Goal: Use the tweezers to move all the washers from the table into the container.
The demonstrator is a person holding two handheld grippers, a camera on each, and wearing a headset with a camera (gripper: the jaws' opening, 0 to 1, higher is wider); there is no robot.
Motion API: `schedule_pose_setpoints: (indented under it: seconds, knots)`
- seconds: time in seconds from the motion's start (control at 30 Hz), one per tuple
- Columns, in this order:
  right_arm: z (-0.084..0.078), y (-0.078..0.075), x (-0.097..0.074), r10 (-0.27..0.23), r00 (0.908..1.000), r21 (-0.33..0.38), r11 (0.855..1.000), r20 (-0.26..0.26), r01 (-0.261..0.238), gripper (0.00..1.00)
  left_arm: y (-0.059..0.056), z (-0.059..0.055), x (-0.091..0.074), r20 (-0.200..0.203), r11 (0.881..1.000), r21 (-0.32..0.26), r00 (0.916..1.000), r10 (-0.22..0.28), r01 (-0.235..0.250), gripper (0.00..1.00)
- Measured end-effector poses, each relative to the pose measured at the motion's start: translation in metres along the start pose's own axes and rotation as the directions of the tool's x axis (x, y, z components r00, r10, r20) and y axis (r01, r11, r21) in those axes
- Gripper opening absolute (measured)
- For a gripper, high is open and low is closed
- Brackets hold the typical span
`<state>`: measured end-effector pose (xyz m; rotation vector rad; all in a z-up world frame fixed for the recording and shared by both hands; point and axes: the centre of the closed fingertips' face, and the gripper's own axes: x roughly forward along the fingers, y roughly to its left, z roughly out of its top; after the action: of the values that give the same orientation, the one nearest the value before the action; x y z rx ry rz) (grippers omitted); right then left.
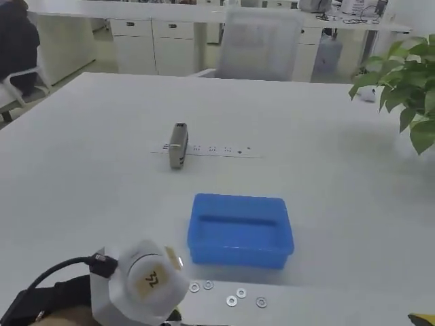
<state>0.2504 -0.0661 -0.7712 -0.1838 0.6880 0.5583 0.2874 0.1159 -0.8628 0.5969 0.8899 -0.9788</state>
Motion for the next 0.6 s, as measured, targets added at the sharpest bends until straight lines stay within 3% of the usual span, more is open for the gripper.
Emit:
schedule_pose_setpoints:
  seconds: [0.13,0.37,0.6]
  knots:
    - [0.0,0.002,0.001,0.005,1.0,-0.003,1.0,-0.003,-0.005,0.82,-0.004,0.002,0.002,0.009,0.999,0.042,0.9995,-0.03,0.029,0.06]
    - [0.002,0.01,0.002,0.027,0.9996,-0.014,1.0,-0.002,-0.027,0.81,-0.012,0.002,-0.001,0.021,0.991,0.13,0.9989,-0.042,0.039,0.0]
    - [0.004,0.024,0.004,0.08,0.9968,-0.04,0.996,-0.007,-0.08,0.74,-0.017,0.015,-0.022,0.075,0.995,0.095,0.9961,-0.046,0.039,0.0]
